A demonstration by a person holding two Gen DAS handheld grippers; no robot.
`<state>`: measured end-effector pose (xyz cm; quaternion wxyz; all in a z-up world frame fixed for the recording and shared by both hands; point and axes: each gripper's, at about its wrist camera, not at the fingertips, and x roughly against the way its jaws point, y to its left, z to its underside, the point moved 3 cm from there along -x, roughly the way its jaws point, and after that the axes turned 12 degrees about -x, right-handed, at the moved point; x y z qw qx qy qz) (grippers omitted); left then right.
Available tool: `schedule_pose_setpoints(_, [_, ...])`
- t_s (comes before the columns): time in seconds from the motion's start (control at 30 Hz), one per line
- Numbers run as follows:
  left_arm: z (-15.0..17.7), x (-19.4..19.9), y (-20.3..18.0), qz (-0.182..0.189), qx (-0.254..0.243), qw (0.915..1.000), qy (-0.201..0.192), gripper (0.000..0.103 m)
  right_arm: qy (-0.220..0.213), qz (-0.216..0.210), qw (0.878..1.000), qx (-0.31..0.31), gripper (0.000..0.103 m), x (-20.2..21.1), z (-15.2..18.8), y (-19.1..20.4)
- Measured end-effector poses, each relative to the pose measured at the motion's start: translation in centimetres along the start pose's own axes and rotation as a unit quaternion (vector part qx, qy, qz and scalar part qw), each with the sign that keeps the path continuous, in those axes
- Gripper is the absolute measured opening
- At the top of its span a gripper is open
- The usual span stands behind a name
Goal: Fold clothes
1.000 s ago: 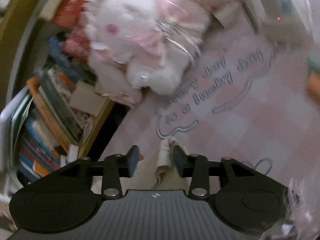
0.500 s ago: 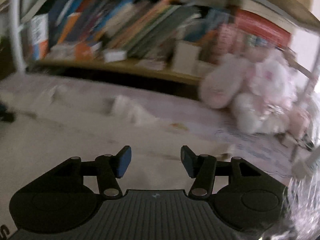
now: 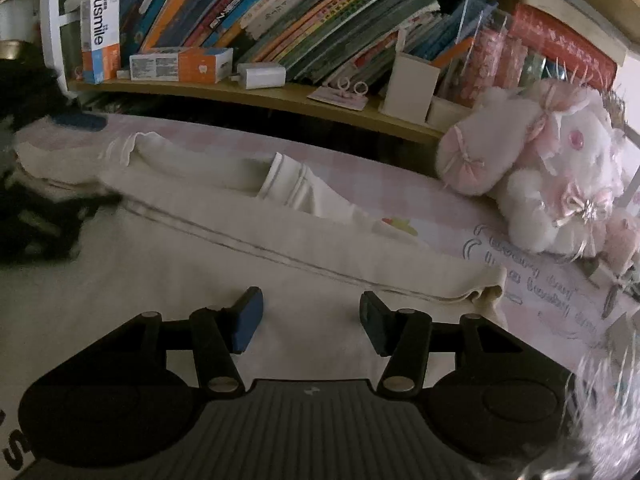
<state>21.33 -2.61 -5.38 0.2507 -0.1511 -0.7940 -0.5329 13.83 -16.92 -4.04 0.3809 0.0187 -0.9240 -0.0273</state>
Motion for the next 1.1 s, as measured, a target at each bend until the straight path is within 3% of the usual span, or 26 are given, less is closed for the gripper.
schedule_pose_setpoints(0.03, [-0.2,-0.8,0.9,-0.009,0.010,0.9999,0.009,0.063,0.001,-0.002,1.000,-0.003,0.050,0.0,0.0,-0.1])
schedule_pose_setpoints(0.1, [0.1,-2.1,4.4,-0.022,0.096,0.9947,0.030,0.063,0.002,-0.003,1.000,-0.008,0.050,0.0,0.1,-0.2])
schedule_pose_setpoints(0.2, [1.2,-2.5,7.1,-0.008,0.181,0.9828,0.037,0.063,-0.001,0.001,1.000,-0.011,0.050,0.0,0.2,-0.1])
schedule_pose_setpoints(0.23, [1.6,-2.2,7.2,0.000,0.184,0.9823,0.032,0.063,-0.002,0.002,1.000,-0.011,0.050,0.0,0.2,0.0])
schedule_pose_setpoints(0.33, [2.7,0.0,5.4,0.028,0.146,0.9890,-0.002,0.063,-0.005,0.003,1.000,-0.010,0.050,0.0,0.2,0.0])
schedule_pose_setpoints(0.43, [4.3,2.5,3.0,0.076,0.115,0.9898,-0.036,0.063,-0.005,0.006,1.000,-0.005,0.050,0.0,0.2,0.1])
schedule_pose_setpoints(0.53, [4.5,3.6,0.0,0.095,0.056,0.9931,-0.040,0.064,-0.007,0.009,1.000,-0.006,0.051,0.1,0.2,0.2])
schedule_pose_setpoints(0.6, [3.6,3.6,-1.8,0.093,0.017,0.9947,-0.041,0.064,-0.010,0.010,1.000,-0.009,0.051,0.4,0.3,0.0])
schedule_pose_setpoints(0.93, [-4.5,3.8,-6.1,0.097,-0.052,0.9857,-0.127,0.064,-0.015,0.021,0.999,-0.027,0.050,6.1,5.0,-0.7])
schedule_pose_setpoints(1.03, [-6.1,2.9,-6.5,0.099,-0.060,0.9838,-0.137,0.069,-0.014,0.021,1.000,-0.008,0.050,6.9,6.8,0.3])
schedule_pose_setpoints(1.1, [-6.8,1.9,-6.0,0.101,-0.058,0.9835,-0.138,0.078,-0.012,0.023,1.000,-0.004,0.050,7.1,7.0,0.5])
